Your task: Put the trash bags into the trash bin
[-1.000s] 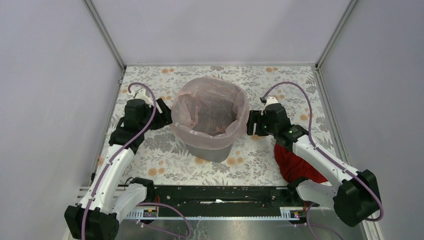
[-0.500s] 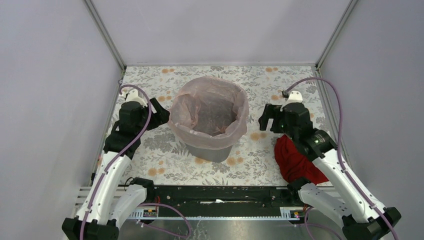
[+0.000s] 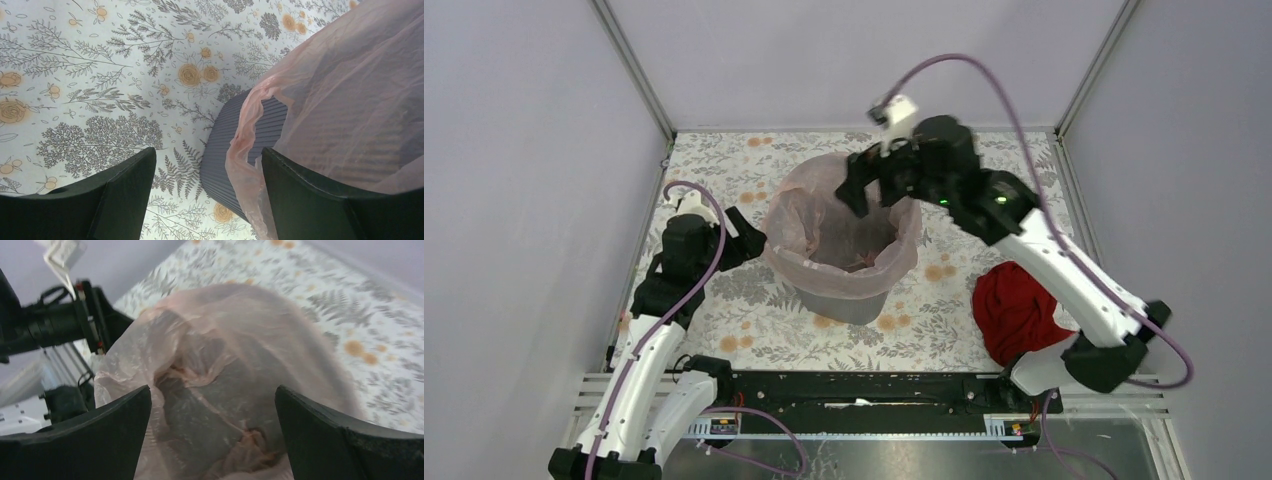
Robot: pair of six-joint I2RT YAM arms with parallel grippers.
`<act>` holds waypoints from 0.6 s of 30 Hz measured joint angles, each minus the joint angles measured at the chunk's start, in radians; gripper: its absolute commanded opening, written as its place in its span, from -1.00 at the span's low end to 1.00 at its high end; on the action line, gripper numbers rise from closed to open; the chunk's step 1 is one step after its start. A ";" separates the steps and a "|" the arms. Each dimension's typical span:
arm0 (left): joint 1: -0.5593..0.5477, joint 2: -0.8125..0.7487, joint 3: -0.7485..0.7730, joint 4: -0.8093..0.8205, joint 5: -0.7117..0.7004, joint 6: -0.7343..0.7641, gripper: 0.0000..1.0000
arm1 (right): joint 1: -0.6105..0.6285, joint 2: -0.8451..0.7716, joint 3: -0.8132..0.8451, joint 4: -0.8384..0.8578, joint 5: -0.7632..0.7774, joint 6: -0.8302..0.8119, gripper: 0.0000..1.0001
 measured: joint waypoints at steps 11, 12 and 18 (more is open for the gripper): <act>0.000 -0.021 -0.052 0.003 0.043 -0.011 0.62 | 0.129 0.315 -0.009 0.069 0.259 0.047 0.51; 0.000 -0.021 -0.052 0.002 0.046 -0.010 0.62 | 0.129 0.316 -0.027 0.101 0.285 0.063 0.44; 0.000 -0.037 -0.052 0.001 0.052 -0.010 0.62 | 0.127 0.340 -0.059 0.298 0.369 0.145 0.05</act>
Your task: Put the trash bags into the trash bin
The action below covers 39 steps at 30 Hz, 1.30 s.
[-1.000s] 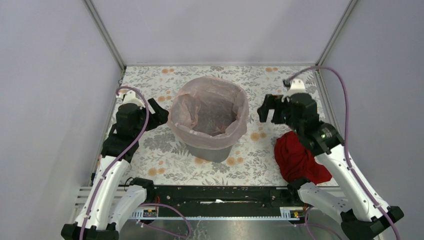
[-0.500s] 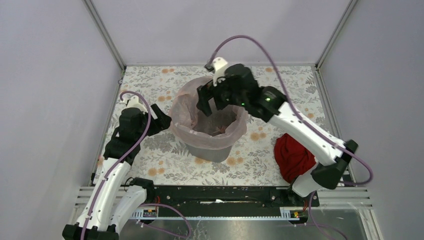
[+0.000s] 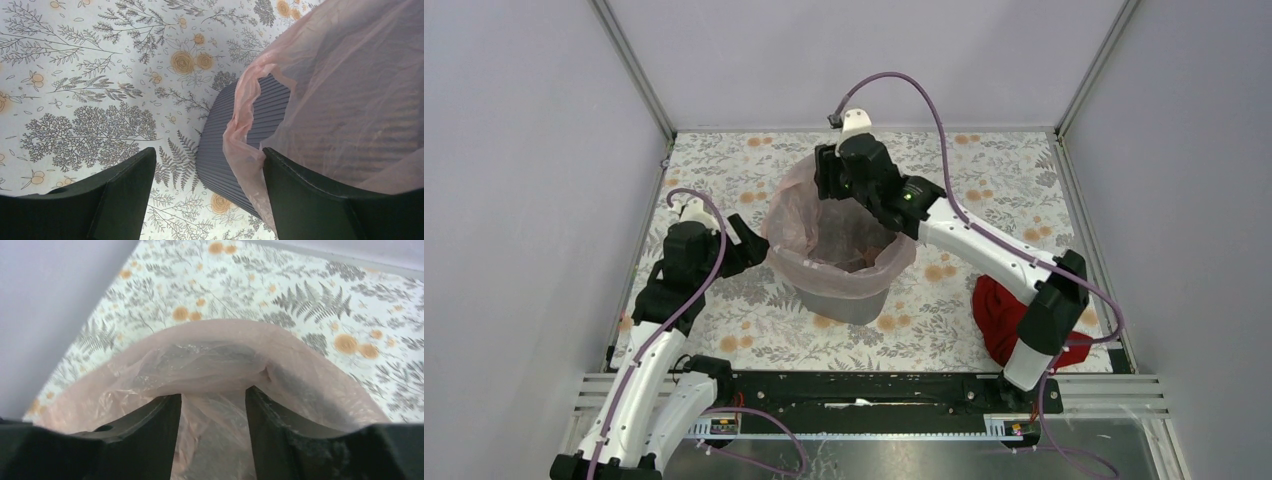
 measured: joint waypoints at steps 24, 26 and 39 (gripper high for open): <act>0.000 -0.005 -0.020 0.000 0.012 0.012 0.63 | 0.000 -0.097 -0.038 -0.220 -0.105 -0.066 0.72; 0.000 -0.004 -0.020 0.000 0.009 0.021 0.63 | 0.003 -0.080 -0.038 -0.245 -0.141 -0.074 0.76; 0.000 -0.063 -0.048 0.010 -0.007 0.035 0.64 | 0.016 0.101 -0.074 -0.360 -0.205 -0.099 0.55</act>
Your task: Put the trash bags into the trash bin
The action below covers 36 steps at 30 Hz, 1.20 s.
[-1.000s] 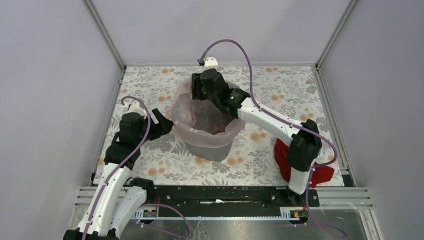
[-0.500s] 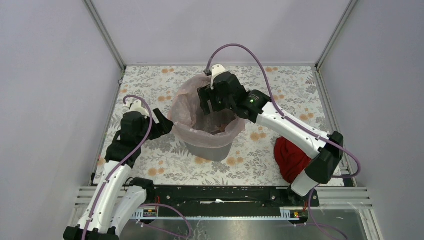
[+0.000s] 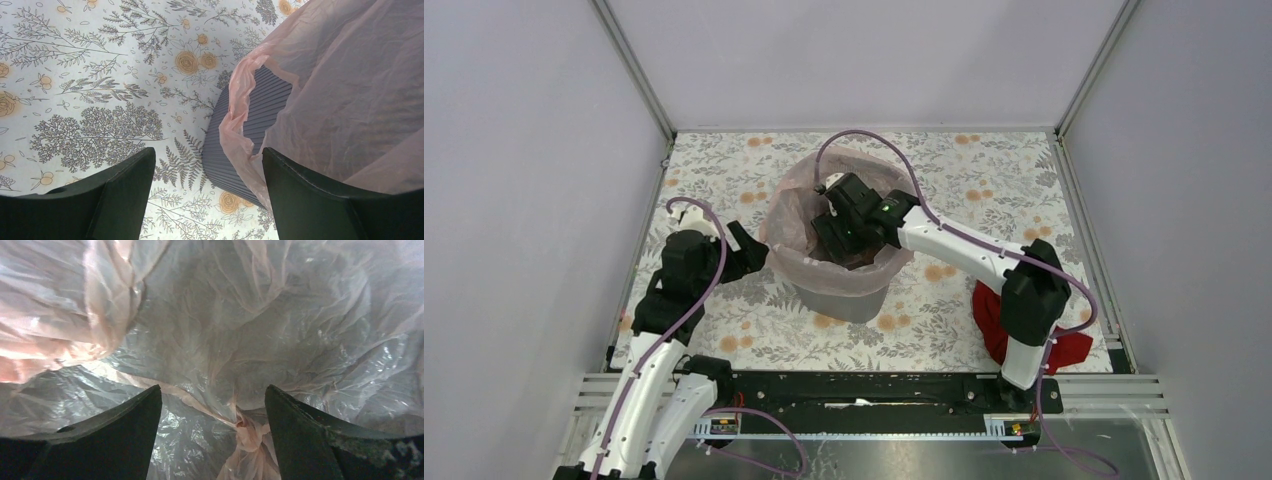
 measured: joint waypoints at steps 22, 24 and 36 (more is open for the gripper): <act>-0.004 -0.029 -0.005 0.021 0.000 0.000 0.64 | 0.005 0.174 0.010 -0.039 0.023 0.002 0.42; -0.008 -0.033 -0.010 0.021 -0.001 0.000 0.64 | 0.006 0.174 0.015 -0.039 0.022 0.009 0.50; -0.011 -0.046 -0.014 0.004 -0.018 -0.019 0.85 | 0.006 -0.023 0.093 -0.063 0.023 0.042 0.76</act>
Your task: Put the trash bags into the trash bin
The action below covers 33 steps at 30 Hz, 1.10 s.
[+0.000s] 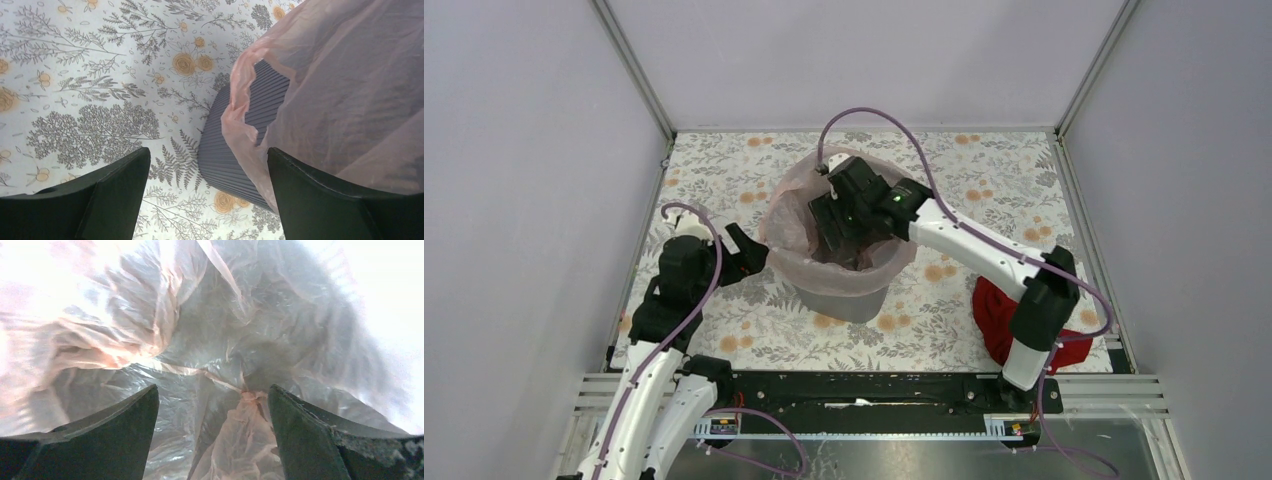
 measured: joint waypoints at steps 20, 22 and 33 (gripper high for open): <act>0.000 -0.138 0.180 -0.283 -0.075 -0.173 0.98 | 0.002 -0.346 0.014 -0.043 -0.074 -0.047 0.99; 0.000 -0.140 0.150 -0.276 -0.047 -0.188 0.97 | 0.002 -0.458 -0.006 -0.040 -0.085 -0.052 0.99; -0.001 -0.135 -0.075 -0.187 0.275 -0.262 0.98 | 0.005 -1.048 -0.530 -0.038 -0.206 -0.020 0.99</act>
